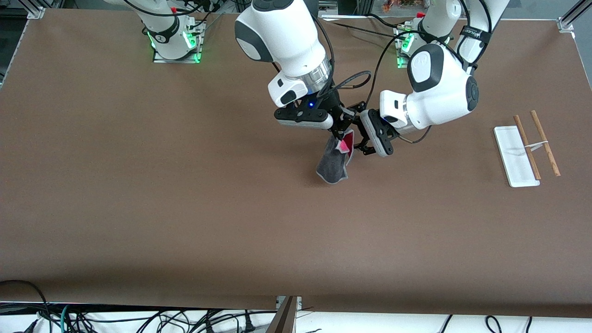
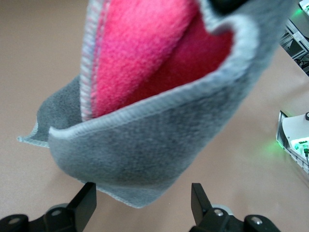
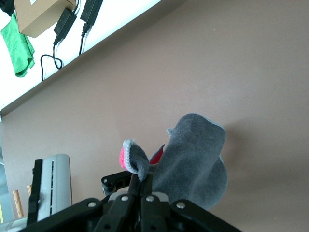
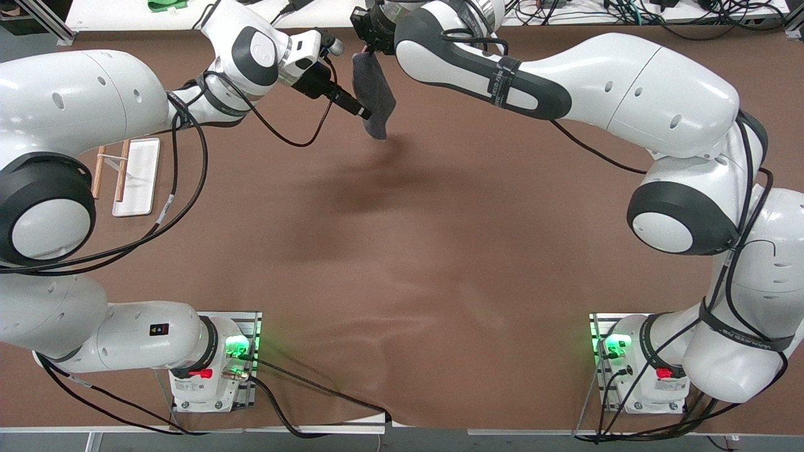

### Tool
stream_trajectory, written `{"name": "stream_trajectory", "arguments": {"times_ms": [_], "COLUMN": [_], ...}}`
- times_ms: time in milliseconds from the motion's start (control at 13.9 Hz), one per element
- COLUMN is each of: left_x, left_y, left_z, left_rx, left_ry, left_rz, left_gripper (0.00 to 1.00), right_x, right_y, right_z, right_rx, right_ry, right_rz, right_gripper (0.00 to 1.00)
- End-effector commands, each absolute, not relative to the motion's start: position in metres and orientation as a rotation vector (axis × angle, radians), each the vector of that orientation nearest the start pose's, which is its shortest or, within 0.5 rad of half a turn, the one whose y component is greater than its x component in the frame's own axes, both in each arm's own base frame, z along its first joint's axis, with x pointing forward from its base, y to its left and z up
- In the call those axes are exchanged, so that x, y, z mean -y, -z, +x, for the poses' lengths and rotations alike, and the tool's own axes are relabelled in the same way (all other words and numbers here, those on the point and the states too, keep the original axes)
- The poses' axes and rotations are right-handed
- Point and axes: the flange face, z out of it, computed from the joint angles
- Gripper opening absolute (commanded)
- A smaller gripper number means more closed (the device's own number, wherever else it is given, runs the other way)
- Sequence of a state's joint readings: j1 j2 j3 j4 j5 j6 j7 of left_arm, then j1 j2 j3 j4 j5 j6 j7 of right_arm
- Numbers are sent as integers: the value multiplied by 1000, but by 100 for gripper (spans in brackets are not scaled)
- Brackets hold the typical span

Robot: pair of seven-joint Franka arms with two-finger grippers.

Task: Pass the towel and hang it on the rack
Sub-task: 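Close the left gripper on the hanging towel beside the right gripper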

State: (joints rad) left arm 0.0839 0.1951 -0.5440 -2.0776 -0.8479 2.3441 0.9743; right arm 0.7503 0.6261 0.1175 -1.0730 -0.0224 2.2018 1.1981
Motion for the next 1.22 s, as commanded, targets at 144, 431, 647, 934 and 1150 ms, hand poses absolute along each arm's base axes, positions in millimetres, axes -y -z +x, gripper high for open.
{"name": "stream_trajectory", "arguments": {"times_ms": [144, 431, 647, 934, 1150], "left_x": [261, 262, 260, 260, 255], "left_y": [-355, -357, -357, -358, -361], "left_z": [528, 531, 532, 532, 542], "left_rx": [991, 992, 1000, 1020, 1061], "left_ry": [-353, -368, -368, -378, -416], "left_rz": [2212, 2215, 2218, 2211, 2194], "left_gripper": [79, 37, 22, 51, 88], "right_x": [-570, -570, -570, -570, -570], "right_y": [-525, -525, -525, -524, -524], "right_z": [521, 521, 521, 521, 521], "right_rx": [-491, -489, -489, -489, -489], "right_ry": [300, 300, 300, 301, 301], "right_rz": [-2609, -2610, -2610, -2612, -2612], "right_gripper": [0, 0, 0, 0, 0]}}
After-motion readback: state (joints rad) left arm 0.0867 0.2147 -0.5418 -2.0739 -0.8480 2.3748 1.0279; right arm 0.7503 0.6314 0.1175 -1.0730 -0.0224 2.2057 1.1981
